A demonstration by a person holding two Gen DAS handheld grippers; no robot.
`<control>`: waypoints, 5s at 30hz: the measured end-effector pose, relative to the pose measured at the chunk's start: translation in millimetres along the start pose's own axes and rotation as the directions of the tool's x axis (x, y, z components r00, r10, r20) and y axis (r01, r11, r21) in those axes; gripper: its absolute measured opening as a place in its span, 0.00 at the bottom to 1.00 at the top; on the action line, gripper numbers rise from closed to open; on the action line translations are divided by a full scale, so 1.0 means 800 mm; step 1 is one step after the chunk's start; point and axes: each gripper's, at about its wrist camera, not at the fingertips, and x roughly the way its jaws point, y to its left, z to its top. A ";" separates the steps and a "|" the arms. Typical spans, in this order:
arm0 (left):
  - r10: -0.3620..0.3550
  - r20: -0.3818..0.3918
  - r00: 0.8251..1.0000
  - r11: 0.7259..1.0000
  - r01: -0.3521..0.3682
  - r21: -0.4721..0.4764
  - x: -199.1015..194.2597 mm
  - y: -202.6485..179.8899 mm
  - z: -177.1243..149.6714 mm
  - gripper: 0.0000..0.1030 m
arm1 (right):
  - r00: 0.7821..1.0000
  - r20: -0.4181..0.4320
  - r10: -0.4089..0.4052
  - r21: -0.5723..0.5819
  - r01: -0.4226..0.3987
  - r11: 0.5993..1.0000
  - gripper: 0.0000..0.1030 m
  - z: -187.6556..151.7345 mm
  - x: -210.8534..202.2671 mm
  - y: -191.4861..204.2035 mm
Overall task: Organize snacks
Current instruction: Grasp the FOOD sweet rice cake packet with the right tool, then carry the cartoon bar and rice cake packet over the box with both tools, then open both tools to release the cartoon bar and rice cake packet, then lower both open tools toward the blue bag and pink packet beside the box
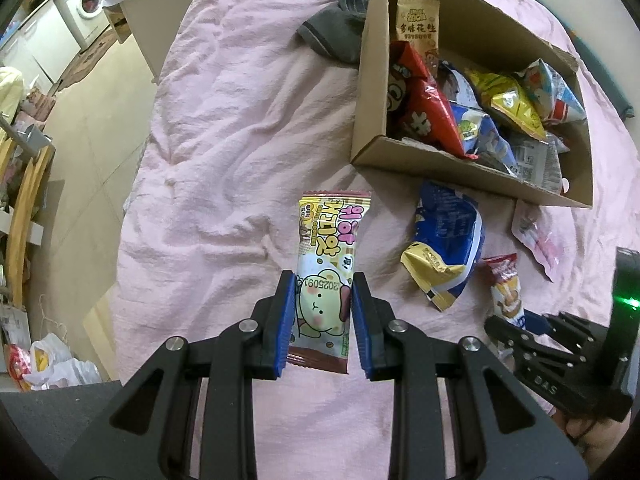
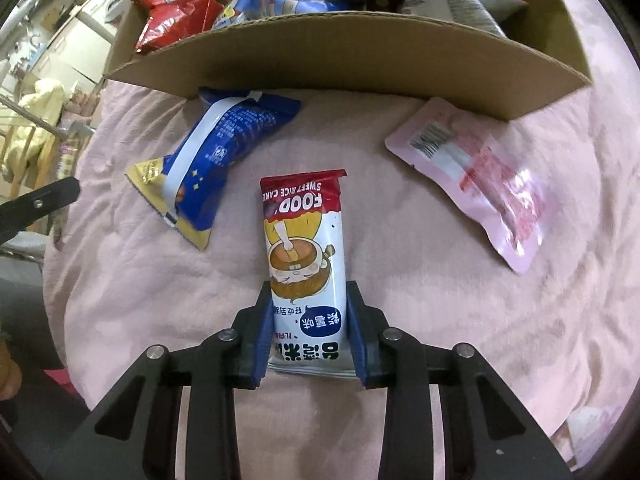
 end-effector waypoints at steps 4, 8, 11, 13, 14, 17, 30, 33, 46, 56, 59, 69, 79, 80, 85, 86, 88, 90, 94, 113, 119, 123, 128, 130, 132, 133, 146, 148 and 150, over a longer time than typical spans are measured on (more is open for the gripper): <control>0.012 0.018 1.000 1.000 -0.012 0.003 -0.001 -0.004 0.001 0.23 | 0.999 0.022 0.033 0.021 -0.033 0.999 0.33 -0.015 -0.015 -0.008; 0.015 0.071 0.997 1.000 -0.015 -0.003 -0.015 -0.005 0.002 0.23 | 0.995 0.066 0.080 0.034 -0.083 0.996 0.33 -0.013 -0.043 -0.009; 0.015 0.117 0.993 1.000 -0.016 0.003 -0.031 -0.007 0.001 0.23 | 0.987 0.102 0.127 0.037 -0.131 0.991 0.33 -0.014 -0.068 -0.011; 0.003 0.142 0.990 1.000 -0.004 0.006 -0.042 -0.008 0.001 0.23 | 0.978 0.136 0.156 0.029 -0.161 0.987 0.33 -0.014 -0.086 -0.007; -0.001 0.154 0.988 1.000 0.000 0.009 -0.048 -0.010 0.001 0.23 | 0.975 0.153 0.163 0.023 -0.168 0.985 0.33 -0.011 -0.096 -0.008; -0.032 0.178 0.984 0.999 0.032 0.002 -0.064 -0.011 0.008 0.23 | 0.959 0.216 0.183 0.010 -0.190 0.982 0.33 0.000 -0.128 -0.011; -0.065 0.228 0.972 0.996 0.051 0.067 -0.102 -0.049 0.082 0.23 | 0.927 0.334 0.173 -0.007 -0.182 0.983 0.33 0.109 -0.172 -0.010; -0.073 0.231 0.970 0.995 0.054 0.089 -0.102 -0.064 0.108 0.23 | 0.921 0.348 0.177 0.002 -0.189 0.982 0.33 0.132 -0.174 -0.012; -0.126 0.257 0.958 0.984 0.087 0.157 -0.045 -0.099 0.152 0.23 | 0.928 0.337 0.160 0.054 -0.188 0.981 0.33 0.164 -0.110 -0.045; -0.177 0.228 0.957 0.971 0.131 0.202 -0.021 -0.112 0.146 0.23 | 0.948 0.279 0.150 0.036 -0.166 0.985 0.34 0.175 -0.086 -0.045; -0.193 0.231 0.953 0.968 0.147 0.205 -0.021 -0.113 0.146 0.23 | 0.952 0.259 0.161 0.040 -0.177 0.983 0.34 0.175 -0.083 -0.045; -0.208 0.234 0.950 0.958 0.149 0.246 -0.020 -0.120 0.141 0.23 | 0.959 0.233 0.160 0.055 -0.178 0.983 0.34 0.179 -0.075 -0.046; -0.207 0.180 0.962 0.958 0.162 0.236 -0.008 -0.119 0.140 0.41 | 0.953 0.235 0.189 0.079 -0.213 0.974 0.37 0.185 -0.072 -0.053; -0.209 0.181 0.961 0.959 0.165 0.232 -0.008 -0.118 0.140 0.49 | 0.952 0.235 0.193 0.081 -0.218 0.973 0.37 0.185 -0.072 -0.053; -0.207 0.158 0.965 0.959 0.168 0.229 -0.005 -0.118 0.141 0.63 | 0.948 0.242 0.205 0.095 -0.234 0.968 0.48 0.185 -0.075 -0.057; -0.208 0.152 0.966 0.960 0.172 0.222 -0.005 -0.117 0.143 0.66 | 0.946 0.245 0.212 0.097 -0.241 0.966 0.52 0.186 -0.076 -0.058; -0.218 0.155 0.964 0.960 0.184 0.210 -0.007 -0.113 0.144 0.71 | 0.942 0.250 0.223 0.093 -0.253 0.963 0.56 0.186 -0.079 -0.058; -0.224 0.164 0.961 0.960 0.189 0.206 -0.009 -0.111 0.144 0.75 | 0.943 0.255 0.215 0.094 -0.246 0.965 0.67 0.186 -0.082 -0.060; -0.207 0.193 0.959 0.965 0.168 0.200 -0.015 -0.108 0.144 0.75 | 0.925 0.287 0.248 0.132 -0.294 0.947 0.76 0.183 -0.096 -0.071; -0.185 0.266 0.946 0.979 0.153 0.135 -0.056 -0.067 0.120 0.87 | 0.930 0.337 0.149 0.218 -0.231 0.948 0.90 0.121 -0.131 -0.111; -0.182 0.181 0.966 0.982 0.168 0.090 -0.047 -0.053 0.096 0.87 | 0.962 0.253 0.097 0.221 -0.155 0.963 0.92 0.100 -0.110 -0.123; -0.181 0.135 0.974 0.982 0.171 0.080 -0.038 -0.051 0.077 0.87 | 0.990 0.130 0.056 0.147 -0.075 0.986 0.92 0.100 -0.076 -0.123; -0.185 0.128 0.974 0.982 0.177 0.066 -0.039 -0.042 0.065 0.87 | 0.996 0.011 -0.094 0.023 0.093 0.995 0.92 0.104 -0.023 -0.109; -0.190 0.125 0.974 0.981 0.184 0.055 -0.038 -0.039 0.065 0.87 | 0.988 0.004 -0.151 -0.029 0.151 0.988 0.92 0.107 -0.011 -0.100; -0.190 0.123 0.974 0.981 0.186 0.047 -0.037 -0.035 0.064 0.87 | 0.984 -0.008 -0.176 -0.075 0.175 0.982 0.92 0.109 0.001 -0.092; -0.190 0.124 0.974 0.982 0.186 0.046 -0.037 -0.034 0.064 0.87 | 0.983 -0.021 -0.182 -0.090 0.179 0.980 0.92 0.110 0.008 -0.089; -0.177 0.138 0.974 0.984 0.173 0.043 -0.038 -0.029 0.065 0.87 | 0.993 -0.115 -0.008 -0.280 -0.025 0.960 0.75 0.073 0.026 -0.023; -0.174 0.137 0.975 0.984 0.169 0.047 -0.037 -0.032 0.065 0.87 | 0.994 -0.111 -0.012 -0.294 -0.021 0.956 0.75 0.068 0.029 -0.012; -0.170 0.137 0.976 0.985 0.165 0.049 -0.035 -0.034 0.065 0.87 | 0.995 -0.092 -0.036 -0.270 0.010 0.963 0.75 0.069 0.032 -0.012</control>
